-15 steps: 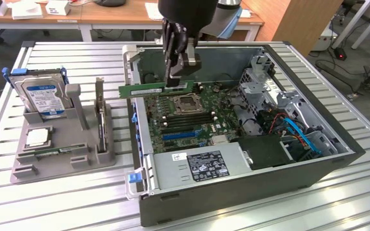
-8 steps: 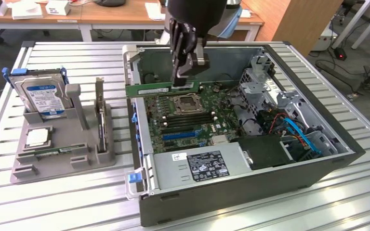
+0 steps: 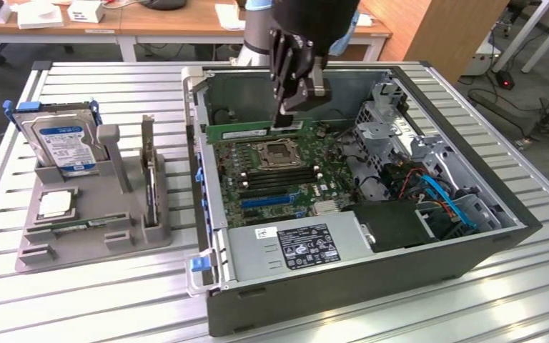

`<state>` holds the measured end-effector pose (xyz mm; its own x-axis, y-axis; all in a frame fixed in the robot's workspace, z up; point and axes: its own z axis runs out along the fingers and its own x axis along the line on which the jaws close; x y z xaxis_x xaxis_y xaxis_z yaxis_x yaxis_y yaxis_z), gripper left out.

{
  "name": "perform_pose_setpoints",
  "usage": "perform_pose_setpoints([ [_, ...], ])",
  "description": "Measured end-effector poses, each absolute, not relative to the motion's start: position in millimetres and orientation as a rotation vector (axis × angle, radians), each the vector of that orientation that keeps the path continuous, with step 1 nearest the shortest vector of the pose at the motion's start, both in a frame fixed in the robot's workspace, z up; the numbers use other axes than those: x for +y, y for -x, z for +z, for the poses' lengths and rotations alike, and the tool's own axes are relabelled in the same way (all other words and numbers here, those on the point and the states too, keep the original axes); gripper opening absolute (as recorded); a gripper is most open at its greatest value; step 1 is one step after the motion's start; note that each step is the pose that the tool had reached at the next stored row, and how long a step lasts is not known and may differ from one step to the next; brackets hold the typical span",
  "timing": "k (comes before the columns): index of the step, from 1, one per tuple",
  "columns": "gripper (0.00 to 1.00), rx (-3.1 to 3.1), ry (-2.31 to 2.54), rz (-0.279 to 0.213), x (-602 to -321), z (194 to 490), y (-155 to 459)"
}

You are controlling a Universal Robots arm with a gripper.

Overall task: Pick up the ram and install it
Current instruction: 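Pick up the ram and move it above insertion slot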

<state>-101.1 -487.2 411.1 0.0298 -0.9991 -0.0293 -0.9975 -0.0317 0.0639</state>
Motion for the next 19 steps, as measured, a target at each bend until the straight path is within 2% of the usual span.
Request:
perform_pose_setpoints([
  [19, 0.11, -2.168, -2.236, -0.102, -487.3, 411.0, 39.4],
])
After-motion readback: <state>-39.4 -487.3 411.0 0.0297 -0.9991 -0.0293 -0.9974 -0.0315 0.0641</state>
